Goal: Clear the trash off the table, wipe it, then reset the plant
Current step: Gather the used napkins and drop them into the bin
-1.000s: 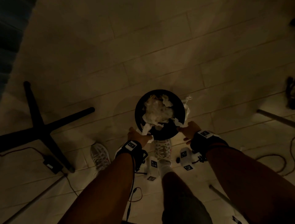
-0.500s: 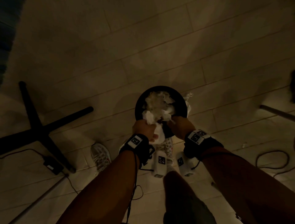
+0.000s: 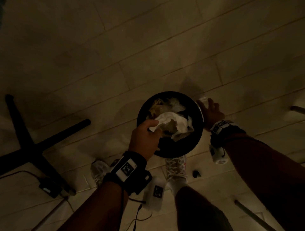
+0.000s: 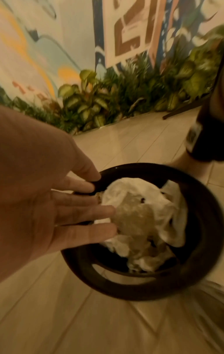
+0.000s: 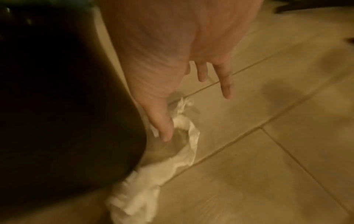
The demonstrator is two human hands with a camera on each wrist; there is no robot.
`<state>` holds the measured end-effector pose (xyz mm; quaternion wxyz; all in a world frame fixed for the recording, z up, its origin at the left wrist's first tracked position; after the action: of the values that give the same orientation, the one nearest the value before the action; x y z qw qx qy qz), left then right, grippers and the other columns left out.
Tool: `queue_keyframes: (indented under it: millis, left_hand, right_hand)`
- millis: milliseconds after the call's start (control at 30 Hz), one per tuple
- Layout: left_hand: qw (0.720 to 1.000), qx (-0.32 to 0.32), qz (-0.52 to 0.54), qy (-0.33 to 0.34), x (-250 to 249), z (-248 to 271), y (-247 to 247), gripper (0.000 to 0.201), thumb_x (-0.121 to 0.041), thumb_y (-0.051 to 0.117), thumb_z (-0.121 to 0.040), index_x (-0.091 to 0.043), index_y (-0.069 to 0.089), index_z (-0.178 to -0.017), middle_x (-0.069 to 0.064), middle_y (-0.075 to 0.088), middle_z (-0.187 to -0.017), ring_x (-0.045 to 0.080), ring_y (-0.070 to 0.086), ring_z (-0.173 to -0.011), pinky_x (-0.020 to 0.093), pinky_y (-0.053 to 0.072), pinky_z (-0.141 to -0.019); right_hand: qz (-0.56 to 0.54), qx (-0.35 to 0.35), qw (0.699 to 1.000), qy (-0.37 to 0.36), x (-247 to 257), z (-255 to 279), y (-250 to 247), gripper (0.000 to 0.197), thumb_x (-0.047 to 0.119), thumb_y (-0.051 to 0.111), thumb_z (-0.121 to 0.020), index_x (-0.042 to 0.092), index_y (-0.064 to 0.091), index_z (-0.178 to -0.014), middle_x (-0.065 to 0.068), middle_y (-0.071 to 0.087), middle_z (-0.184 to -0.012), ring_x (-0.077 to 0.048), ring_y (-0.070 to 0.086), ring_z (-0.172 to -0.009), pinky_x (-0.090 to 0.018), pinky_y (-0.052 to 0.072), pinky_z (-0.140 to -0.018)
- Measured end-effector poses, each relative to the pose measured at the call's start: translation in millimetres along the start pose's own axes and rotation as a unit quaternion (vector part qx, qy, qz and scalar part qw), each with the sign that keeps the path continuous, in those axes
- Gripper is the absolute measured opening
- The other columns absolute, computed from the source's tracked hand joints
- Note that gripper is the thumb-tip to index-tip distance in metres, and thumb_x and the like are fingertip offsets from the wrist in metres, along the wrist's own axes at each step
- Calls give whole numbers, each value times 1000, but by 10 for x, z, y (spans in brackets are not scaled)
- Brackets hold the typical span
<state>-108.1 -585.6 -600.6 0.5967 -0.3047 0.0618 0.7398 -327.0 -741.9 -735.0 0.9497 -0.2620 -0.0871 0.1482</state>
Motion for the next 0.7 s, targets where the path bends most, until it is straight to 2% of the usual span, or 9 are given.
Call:
queue_keyframes:
  millis: [100,167,200,267,367,433,533,600,700]
  left_hand:
    - [999,10,-33,36,-25,-110,-84,12,-20,61,-90,-23,70,-97,1,70,-102,22,67,-96,49,58,-79]
    - [997,28,-47,49,-64,-156,-75,11,-23,60,-91,-26,71,-92,-5,71,-100,18,68,-95,46,57,-82]
    - [996,38,-54,52,-88,-177,-57,12,-24,60,-92,-27,71,-92,-6,71,-100,16,68,-94,45,57,-82]
    - [995,49,-62,62,-143,-201,-24,12,-25,59,-93,-25,71,-94,-4,71,-96,16,69,-88,45,58,-80]
    - [995,59,-53,62,-188,-211,15,13,-24,58,-94,-20,71,-95,0,71,-93,16,69,-84,45,58,-78]
    - [996,55,-42,49,-184,-172,-2,14,-24,58,-93,-20,71,-92,1,72,-89,17,70,-83,46,58,-77]
    - [999,42,-6,13,-192,-8,-79,14,-22,57,-93,-16,70,-91,9,71,-93,24,71,-83,50,59,-73]
    - [998,38,44,-24,-224,151,-132,15,-17,55,-95,-10,69,-94,11,68,-99,24,70,-88,51,59,-70]
    - [996,19,66,-64,-268,360,-215,14,-12,54,-96,-13,67,-90,8,67,-99,22,69,-89,38,61,-68]
  right_hand:
    - [-49,33,998,10,151,-167,43,75,38,48,-95,28,2,-152,-13,-8,-160,-40,6,-145,-57,31,-107]
    - [-104,20,994,26,221,-256,45,68,40,39,-97,17,8,-152,-18,1,-159,-41,17,-142,-54,29,-109]
    - [-108,9,994,35,253,-287,44,67,41,36,-96,13,10,-152,-20,6,-158,-42,21,-140,-53,29,-109]
    - [-106,-8,993,49,177,-471,166,56,27,37,-101,4,18,-149,-25,16,-155,-44,27,-136,-51,29,-107]
    - [-116,-23,990,73,25,-606,320,35,12,41,-99,-5,45,-130,-29,46,-135,-44,48,-119,-46,39,-96]
    - [-196,-83,971,111,-92,-483,267,30,10,48,-96,-7,53,-119,-29,55,-124,-42,53,-112,-43,42,-90]
    - [-306,-239,908,156,-264,31,-98,29,12,58,-90,-6,58,-113,-28,61,-115,-41,58,-105,-38,44,-82]
    - [-339,-329,870,141,-253,546,-483,28,14,60,-89,-6,59,-109,-27,64,-104,-37,61,-94,-33,42,-74]
    - [-374,-402,832,79,-14,1366,-1053,18,11,61,-88,-1,59,-101,-14,60,-84,-21,54,-76,-26,40,-67]
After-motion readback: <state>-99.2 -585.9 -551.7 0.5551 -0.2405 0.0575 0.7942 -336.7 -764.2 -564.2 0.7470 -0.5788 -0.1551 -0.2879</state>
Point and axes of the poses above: each hand's wrist, its own z-axis away from the middle knuckle, its own y-axis out of the palm, x = y × z, the point moved 4 cm from there along -z, towards the middle knuckle
